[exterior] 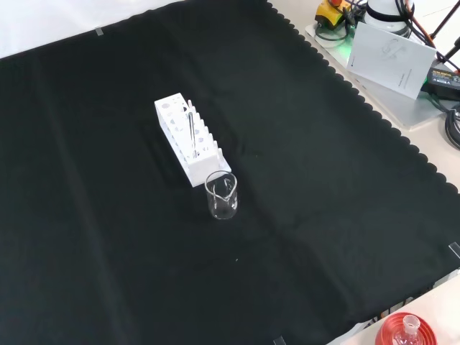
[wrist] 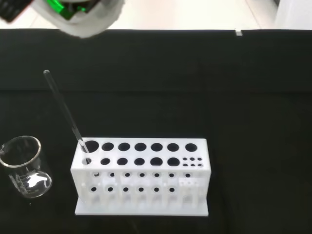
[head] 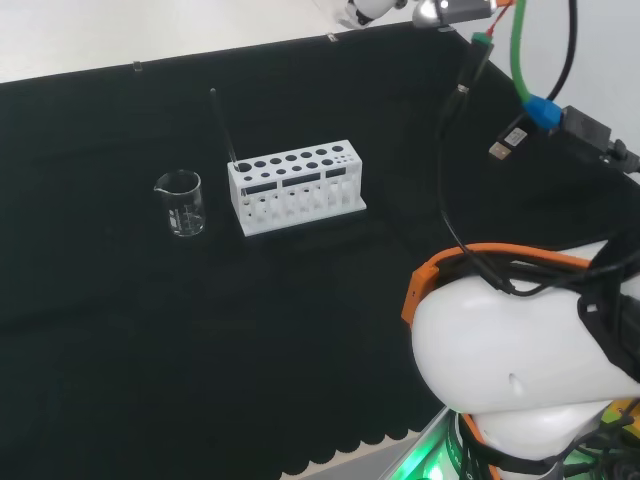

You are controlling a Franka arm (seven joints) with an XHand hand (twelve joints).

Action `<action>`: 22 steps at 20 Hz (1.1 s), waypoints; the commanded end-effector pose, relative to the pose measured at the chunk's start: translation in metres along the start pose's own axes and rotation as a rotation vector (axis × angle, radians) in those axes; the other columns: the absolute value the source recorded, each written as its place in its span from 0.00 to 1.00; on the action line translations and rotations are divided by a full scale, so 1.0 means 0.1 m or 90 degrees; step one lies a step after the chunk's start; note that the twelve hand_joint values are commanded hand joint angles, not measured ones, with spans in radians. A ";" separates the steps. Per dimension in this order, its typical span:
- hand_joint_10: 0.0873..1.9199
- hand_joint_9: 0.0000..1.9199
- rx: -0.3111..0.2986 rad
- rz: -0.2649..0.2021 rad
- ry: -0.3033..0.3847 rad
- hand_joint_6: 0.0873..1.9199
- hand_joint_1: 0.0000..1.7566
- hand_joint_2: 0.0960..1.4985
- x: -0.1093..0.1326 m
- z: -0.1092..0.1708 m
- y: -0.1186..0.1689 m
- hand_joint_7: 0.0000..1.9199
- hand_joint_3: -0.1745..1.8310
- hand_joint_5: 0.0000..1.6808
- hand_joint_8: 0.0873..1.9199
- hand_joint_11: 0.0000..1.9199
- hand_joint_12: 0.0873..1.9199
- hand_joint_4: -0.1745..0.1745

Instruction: Take the glass rod from the white test tube rack.

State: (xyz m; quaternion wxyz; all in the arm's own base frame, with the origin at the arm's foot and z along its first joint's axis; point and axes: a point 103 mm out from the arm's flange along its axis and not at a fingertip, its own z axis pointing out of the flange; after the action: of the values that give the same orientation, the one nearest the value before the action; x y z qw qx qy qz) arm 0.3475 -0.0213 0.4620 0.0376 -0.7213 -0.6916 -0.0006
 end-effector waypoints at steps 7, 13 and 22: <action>0.26 0.68 0.008 -0.052 0.041 0.44 0.55 0.36 0.14 0.29 0.34 0.62 0.40 0.50 0.35 0.63 0.54 0.00; 0.25 0.70 0.029 -0.072 0.041 0.44 0.55 0.36 0.19 0.45 0.53 0.63 0.40 0.52 0.35 0.65 0.51 0.00; 0.24 0.71 0.064 -0.097 0.037 0.43 0.56 0.35 0.38 0.71 0.79 0.64 0.40 0.54 0.35 0.67 0.49 0.00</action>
State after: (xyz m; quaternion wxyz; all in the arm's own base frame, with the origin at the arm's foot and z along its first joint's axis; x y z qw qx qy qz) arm 0.4099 0.0040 0.3977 0.0897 -0.6771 -0.7304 0.0075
